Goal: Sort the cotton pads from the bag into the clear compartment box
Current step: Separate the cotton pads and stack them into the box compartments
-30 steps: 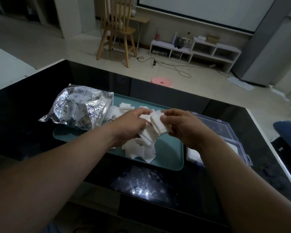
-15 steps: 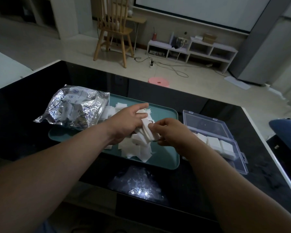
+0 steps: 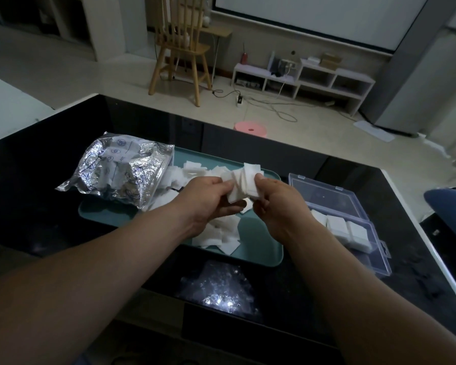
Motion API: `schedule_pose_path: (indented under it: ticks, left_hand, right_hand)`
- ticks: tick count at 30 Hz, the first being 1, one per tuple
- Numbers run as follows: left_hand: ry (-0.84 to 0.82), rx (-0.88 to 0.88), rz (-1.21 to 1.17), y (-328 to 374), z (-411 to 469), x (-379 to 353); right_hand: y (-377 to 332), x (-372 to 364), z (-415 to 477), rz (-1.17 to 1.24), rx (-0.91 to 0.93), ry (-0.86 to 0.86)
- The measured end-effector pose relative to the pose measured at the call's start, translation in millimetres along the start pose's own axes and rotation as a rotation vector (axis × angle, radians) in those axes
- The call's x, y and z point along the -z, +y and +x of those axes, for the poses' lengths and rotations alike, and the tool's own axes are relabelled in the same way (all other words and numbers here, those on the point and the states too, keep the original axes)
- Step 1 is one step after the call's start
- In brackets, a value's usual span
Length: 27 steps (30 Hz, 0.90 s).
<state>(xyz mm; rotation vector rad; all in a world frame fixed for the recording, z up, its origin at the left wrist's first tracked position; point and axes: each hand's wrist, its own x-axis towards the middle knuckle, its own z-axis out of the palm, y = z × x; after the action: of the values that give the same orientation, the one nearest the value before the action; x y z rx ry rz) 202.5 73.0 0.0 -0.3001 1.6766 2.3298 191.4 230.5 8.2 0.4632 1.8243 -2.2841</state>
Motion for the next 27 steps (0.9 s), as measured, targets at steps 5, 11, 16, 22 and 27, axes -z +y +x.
schedule_pose_path:
  ticks: [5, 11, 16, 22, 27]
  left_hand:
    - [0.015, -0.028, 0.028, 1, -2, 1]
    - [-0.060, -0.050, 0.062, 3, -10, -3]
    - [-0.007, -0.060, 0.052, 5, -9, -1]
    - [0.012, -0.101, 0.207, 5, -7, 1]
    - [-0.087, -0.095, 0.215, 4, -9, 0]
  right_hand:
    - [1, -1, -1, -0.057, 0.049, 0.003]
    - [11, -4, -2, -0.258, 0.150, 0.083]
    - [7, -3, -5, -0.176, 0.115, 0.062]
    - [-7, 0, -7, -0.141, 0.130, 0.007]
    - [0, -4, -11, -0.356, 0.175, 0.001]
